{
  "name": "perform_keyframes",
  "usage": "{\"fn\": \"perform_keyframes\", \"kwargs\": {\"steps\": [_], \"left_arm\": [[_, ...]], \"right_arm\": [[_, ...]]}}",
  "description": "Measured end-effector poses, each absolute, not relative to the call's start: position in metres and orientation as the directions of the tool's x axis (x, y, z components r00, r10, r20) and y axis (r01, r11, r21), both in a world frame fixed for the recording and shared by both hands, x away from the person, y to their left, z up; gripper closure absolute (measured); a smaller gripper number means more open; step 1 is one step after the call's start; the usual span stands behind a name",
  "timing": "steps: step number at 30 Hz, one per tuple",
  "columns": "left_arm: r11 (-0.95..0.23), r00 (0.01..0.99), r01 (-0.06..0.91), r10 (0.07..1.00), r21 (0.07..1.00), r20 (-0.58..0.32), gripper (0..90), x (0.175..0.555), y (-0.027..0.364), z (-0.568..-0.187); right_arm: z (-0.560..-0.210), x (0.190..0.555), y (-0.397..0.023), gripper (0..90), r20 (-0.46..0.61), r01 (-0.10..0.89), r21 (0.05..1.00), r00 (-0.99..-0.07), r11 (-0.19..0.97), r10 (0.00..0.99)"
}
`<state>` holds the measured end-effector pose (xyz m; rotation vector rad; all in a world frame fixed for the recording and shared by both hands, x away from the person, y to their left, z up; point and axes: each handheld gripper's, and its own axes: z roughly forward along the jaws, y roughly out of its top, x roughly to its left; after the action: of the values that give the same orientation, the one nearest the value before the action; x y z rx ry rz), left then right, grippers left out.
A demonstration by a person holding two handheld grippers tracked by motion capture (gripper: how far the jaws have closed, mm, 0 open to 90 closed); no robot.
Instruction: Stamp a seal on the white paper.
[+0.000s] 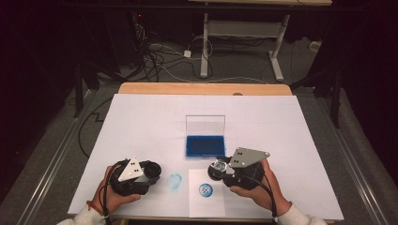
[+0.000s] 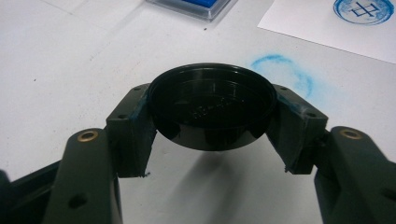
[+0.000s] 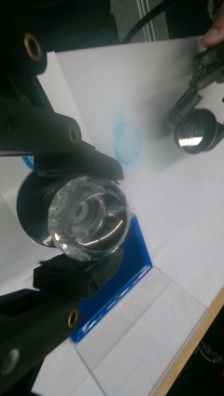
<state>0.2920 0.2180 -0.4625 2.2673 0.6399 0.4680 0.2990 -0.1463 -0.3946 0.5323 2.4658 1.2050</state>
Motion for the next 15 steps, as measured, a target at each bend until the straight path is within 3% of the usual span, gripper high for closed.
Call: {"fn": "perform_keyframes", "kwargs": {"steps": [15], "left_arm": [[-0.613, 0.809, 0.312, 0.572, 0.726, 0.136, 36.8, 0.293, 0.219, -0.463]], "right_arm": [[-0.388, 0.306, -0.166, 57.1, -0.152, 0.182, 0.821, -0.845, 0.542, 0.513]]}}
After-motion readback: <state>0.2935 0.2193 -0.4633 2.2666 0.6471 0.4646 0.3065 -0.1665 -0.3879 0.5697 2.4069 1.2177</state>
